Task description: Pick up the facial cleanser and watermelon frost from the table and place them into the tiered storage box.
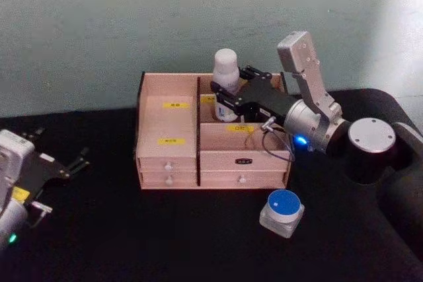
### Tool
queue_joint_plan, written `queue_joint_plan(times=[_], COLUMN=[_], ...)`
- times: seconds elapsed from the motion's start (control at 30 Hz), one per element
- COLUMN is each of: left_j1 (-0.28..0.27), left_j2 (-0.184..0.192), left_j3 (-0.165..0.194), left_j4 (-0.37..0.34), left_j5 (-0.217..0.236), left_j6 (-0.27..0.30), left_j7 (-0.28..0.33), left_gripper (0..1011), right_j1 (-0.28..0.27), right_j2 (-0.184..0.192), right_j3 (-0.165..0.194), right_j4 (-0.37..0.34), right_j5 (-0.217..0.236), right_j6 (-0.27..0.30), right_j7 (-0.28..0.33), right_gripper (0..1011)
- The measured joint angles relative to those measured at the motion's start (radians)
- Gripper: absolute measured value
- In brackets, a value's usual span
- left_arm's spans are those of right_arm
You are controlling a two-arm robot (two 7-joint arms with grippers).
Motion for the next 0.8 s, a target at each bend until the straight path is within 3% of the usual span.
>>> queue_joint_plan(times=[0.8], left_j1=[0.0], left_j2=[0.0], left_j3=[0.0], left_j4=[0.0], left_j5=[0.0], left_j6=[0.0], left_j7=[0.0], left_gripper=[1001], right_j1=[-0.032], right_j2=[-0.001], right_j3=[0.012], right_j4=[0.008], right_j5=[0.005], right_j6=[0.04], right_j7=[0.036], right_gripper=[592])
